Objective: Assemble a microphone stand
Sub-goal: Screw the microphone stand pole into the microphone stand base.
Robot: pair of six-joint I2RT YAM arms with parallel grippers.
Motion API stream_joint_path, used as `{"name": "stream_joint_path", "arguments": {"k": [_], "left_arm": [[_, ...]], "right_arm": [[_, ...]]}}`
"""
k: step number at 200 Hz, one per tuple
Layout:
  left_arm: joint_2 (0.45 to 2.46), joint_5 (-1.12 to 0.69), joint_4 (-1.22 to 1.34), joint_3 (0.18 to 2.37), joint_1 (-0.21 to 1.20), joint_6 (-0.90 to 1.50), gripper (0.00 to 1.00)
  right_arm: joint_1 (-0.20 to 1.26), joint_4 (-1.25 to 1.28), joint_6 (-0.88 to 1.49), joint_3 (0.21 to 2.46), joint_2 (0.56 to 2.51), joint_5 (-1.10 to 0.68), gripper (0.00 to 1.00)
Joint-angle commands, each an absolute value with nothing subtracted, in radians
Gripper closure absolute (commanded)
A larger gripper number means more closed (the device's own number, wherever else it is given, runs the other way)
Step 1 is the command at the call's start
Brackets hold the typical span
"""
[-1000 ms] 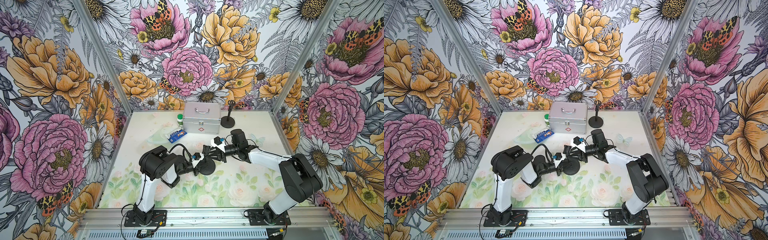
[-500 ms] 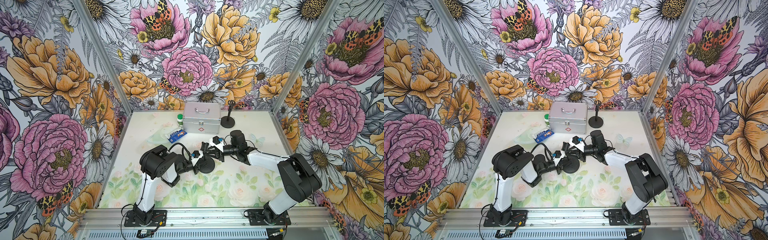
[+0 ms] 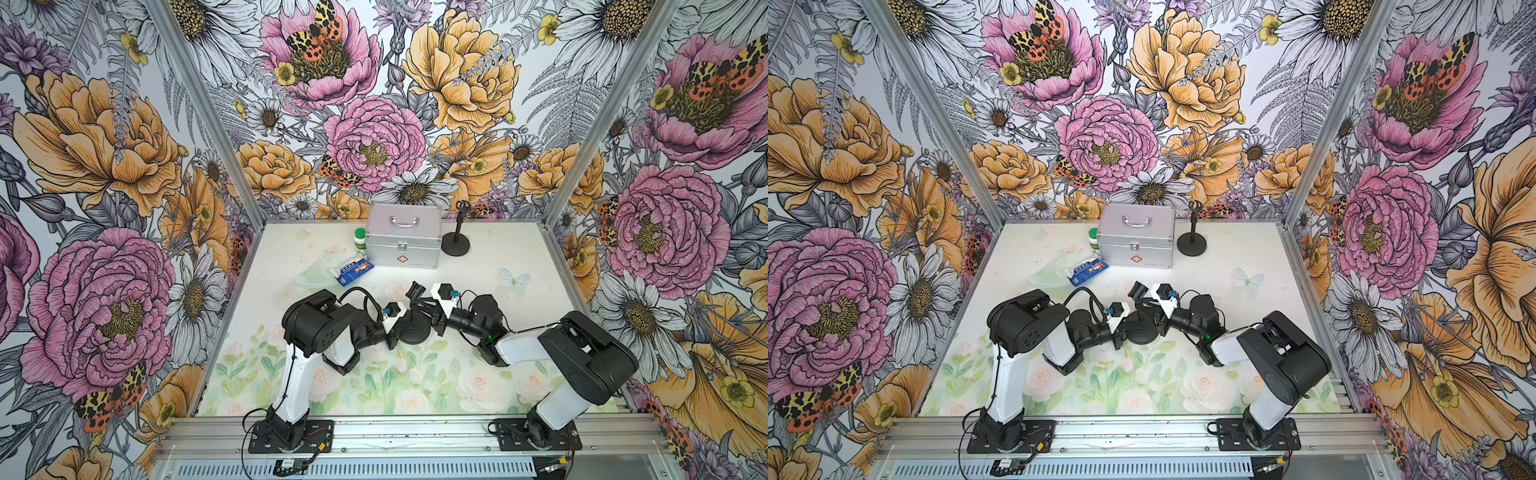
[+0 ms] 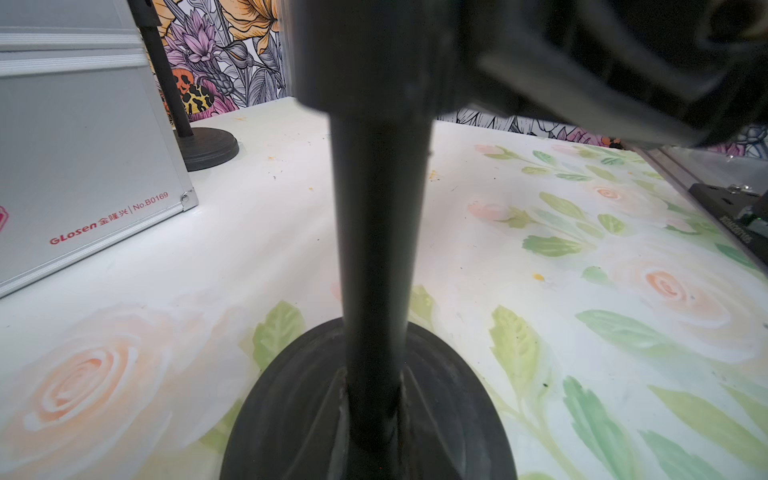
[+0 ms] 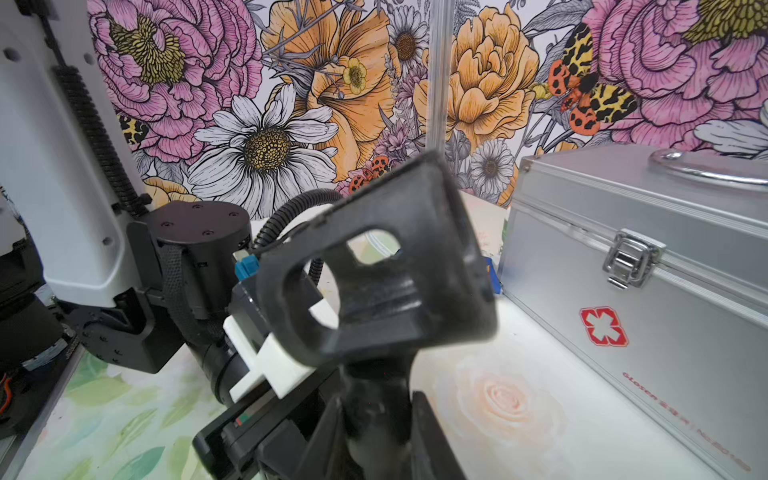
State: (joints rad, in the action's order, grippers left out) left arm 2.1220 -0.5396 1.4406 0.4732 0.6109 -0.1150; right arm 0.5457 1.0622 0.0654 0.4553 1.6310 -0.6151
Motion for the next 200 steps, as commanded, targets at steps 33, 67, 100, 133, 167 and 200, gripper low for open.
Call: {"name": "stream_joint_path", "arguments": {"k": [33,67,100,133,167,200], "left_arm": [[2.139,-0.485,1.413,0.468,0.594,-0.172,0.83],[2.147,-0.499,1.412,0.474,0.6,-0.176,0.83],[2.145,-0.5,1.412,0.469,0.606,-0.179,0.83],[2.138,-0.483,1.412,0.467,0.604,-0.178,0.83],[2.142,-0.457,1.413,0.474,0.601,-0.164,0.77],[2.125,-0.444,1.412,0.471,0.6,-0.158,0.75]], "right_arm": [[0.451,0.354,-0.316,0.664,1.565,-1.018,0.65],[0.43,-0.028,-0.609,0.84,1.62,-1.111,0.63],[0.419,-0.026,-0.588,0.914,1.701,-1.153,0.63],[0.424,-0.019,-0.534,0.931,1.723,-1.151,0.74],[0.442,0.102,-0.38,0.857,1.681,-1.023,0.96],[0.505,0.74,0.111,0.547,1.601,-0.383,1.0]]}}
